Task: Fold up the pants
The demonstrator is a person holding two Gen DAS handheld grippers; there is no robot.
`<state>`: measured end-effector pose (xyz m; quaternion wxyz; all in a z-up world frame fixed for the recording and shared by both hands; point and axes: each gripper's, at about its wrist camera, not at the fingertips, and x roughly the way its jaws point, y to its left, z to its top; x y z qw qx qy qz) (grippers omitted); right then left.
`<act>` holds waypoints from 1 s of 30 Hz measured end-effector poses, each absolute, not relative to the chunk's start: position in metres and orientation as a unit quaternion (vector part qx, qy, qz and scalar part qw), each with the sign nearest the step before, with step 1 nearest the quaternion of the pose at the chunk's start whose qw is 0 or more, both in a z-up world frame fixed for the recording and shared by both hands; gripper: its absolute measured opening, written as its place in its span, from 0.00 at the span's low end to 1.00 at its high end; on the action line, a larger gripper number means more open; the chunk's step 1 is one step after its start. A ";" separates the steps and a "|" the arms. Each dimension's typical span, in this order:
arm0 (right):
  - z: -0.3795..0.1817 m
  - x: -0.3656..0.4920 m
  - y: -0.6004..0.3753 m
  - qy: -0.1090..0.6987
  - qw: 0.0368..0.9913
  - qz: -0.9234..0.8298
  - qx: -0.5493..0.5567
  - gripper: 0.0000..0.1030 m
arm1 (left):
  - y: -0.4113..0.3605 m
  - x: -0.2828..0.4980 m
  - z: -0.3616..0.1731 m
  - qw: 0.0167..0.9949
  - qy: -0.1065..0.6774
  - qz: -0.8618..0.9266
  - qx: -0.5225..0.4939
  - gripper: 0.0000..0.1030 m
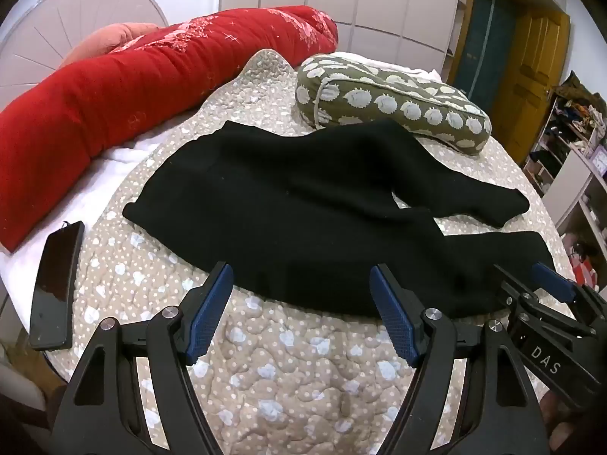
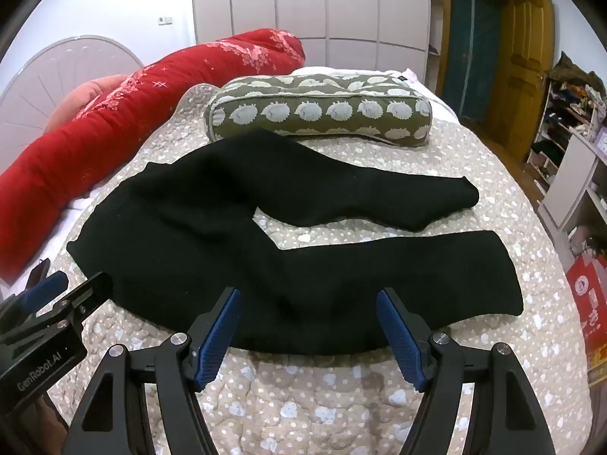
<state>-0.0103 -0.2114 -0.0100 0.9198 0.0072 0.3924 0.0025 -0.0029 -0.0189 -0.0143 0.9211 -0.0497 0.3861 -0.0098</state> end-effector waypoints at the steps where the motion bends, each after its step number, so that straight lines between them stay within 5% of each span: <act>1: -0.010 -0.010 -0.212 0.393 0.919 0.002 0.007 0.70 | -0.019 -0.003 -0.015 0.921 0.387 -0.010 -0.050 0.73; 30: -0.024 -0.009 -0.211 0.392 0.920 0.001 0.005 0.70 | 0.004 0.005 -0.029 0.912 0.402 0.012 -0.078 0.73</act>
